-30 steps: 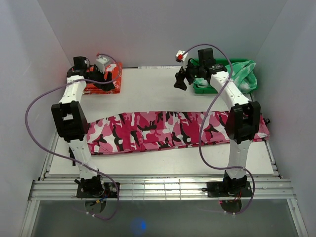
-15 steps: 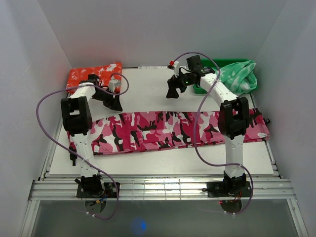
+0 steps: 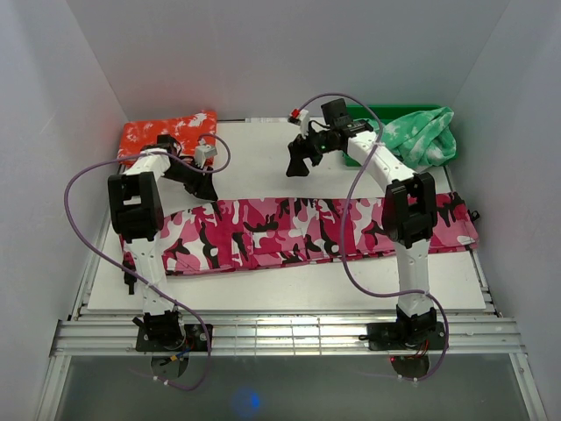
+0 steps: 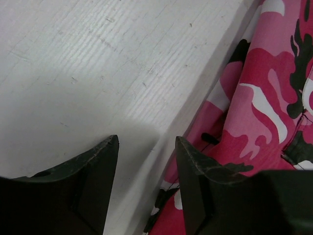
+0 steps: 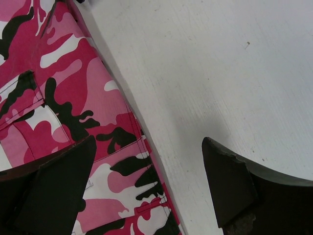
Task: Fold and stack the trousers
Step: Fold the trousers
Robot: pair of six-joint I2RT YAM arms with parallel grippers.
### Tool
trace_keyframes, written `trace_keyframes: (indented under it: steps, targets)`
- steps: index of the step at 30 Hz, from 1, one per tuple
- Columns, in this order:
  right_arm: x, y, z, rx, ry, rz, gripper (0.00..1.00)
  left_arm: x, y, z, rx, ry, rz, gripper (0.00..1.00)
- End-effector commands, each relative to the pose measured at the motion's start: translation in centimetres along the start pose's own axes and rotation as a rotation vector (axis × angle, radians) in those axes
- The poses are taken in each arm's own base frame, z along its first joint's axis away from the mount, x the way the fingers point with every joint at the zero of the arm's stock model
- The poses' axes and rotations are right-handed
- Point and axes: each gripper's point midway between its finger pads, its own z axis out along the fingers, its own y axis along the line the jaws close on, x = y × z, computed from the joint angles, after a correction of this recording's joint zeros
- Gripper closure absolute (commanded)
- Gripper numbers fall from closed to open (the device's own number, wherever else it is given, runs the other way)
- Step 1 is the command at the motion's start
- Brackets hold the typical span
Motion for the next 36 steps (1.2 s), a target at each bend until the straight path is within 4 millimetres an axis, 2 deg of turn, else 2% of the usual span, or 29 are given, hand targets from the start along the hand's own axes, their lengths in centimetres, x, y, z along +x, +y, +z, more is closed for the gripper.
trace_keyframes:
  steps: [1, 5, 6, 7, 11, 12, 13, 15, 17, 22, 26, 30, 32, 33, 34, 35, 36]
  targets:
    - [-1.5, 0.5, 0.6, -0.017, -0.032, -0.016, 0.06, -1.8, -2.4, -2.7, 0.020, -0.041, 0.066, 0.38]
    - [-1.1, 1.2, 2.3, -0.041, -0.024, -0.012, 0.04, -1.3, -3.8, -3.4, 0.056, -0.027, 0.066, 0.35]
    - [-1.4, 1.9, 3.8, -0.058, -0.029, -0.033, 0.04, -0.8, -4.3, -3.3, 0.067, -0.026, 0.065, 0.48]
    - [-1.4, 1.9, 3.8, -0.058, -0.029, -0.034, 0.04, -0.9, -4.3, -3.3, 0.069, -0.028, 0.065, 0.48]
    - [-1.0, 2.2, 5.8, -0.077, -0.017, -0.043, 0.04, -1.1, -4.9, -3.3, 0.091, -0.047, 0.052, 0.62]
    - [-1.0, 2.5, 6.2, -0.087, -0.015, -0.046, 0.04, -1.1, -5.0, -3.3, 0.093, -0.050, 0.056, 0.66]
    - [-1.1, 2.8, 6.4, -0.097, -0.018, -0.049, 0.04, -1.1, -5.2, -3.4, 0.097, -0.052, 0.056, 0.79]
    - [-0.8, 3.6, 7.3, -0.120, -0.010, -0.062, 0.04, -1.6, -5.6, -3.8, 0.096, -0.066, 0.076, 0.94]
    - [-0.7, 4.4, 8.1, -0.140, -0.012, -0.084, 0.04, -1.9, -6.0, -4.2, 0.097, -0.076, 0.088, 1.00]
    - [-0.9, 7.3, 10.9, -0.221, -0.035, -0.110, 0.07, -2.3, -7.3, -5.2, 0.084, -0.087, 0.121, 1.00]
    - [-1.7, 9.2, 13.4, -0.259, -0.075, -0.132, 0.08, -1.4, -8.6, -5.3, 0.096, -0.073, 0.121, 1.00]
    - [-1.7, 10.2, 15.6, -0.269, -0.110, -0.116, 0.07, -0.9, -9.4, -5.7, 0.082, -0.068, 0.104, 0.98]
    - [-2.0, 10.6, 16.2, -0.282, -0.136, -0.061, 0.05, -1.1, -9.2, -6.1, 0.042, -0.067, 0.108, 0.89]
    - [-2.1, 10.7, 16.7, -0.293, -0.156, -0.061, 0.02, -0.9, -8.8, -6.1, 0.013, -0.065, 0.089, 0.75]
    - [-2.1, 10.8, 16.9, -0.302, -0.160, -0.052, 0.00, -1.0, -8.7, -6.3, -0.005, -0.070, 0.080, 0.68]
    - [-2.1, 11.2, 17.0, -0.315, -0.162, -0.038, 0.07, -1.0, -8.5, -6.5, -0.024, -0.077, 0.064, 0.64]
    - [-1.8, 11.4, 17.2, -0.326, -0.162, -0.034, 0.19, -1.4, -8.5, -7.1, -0.042, -0.091, 0.061, 0.61]
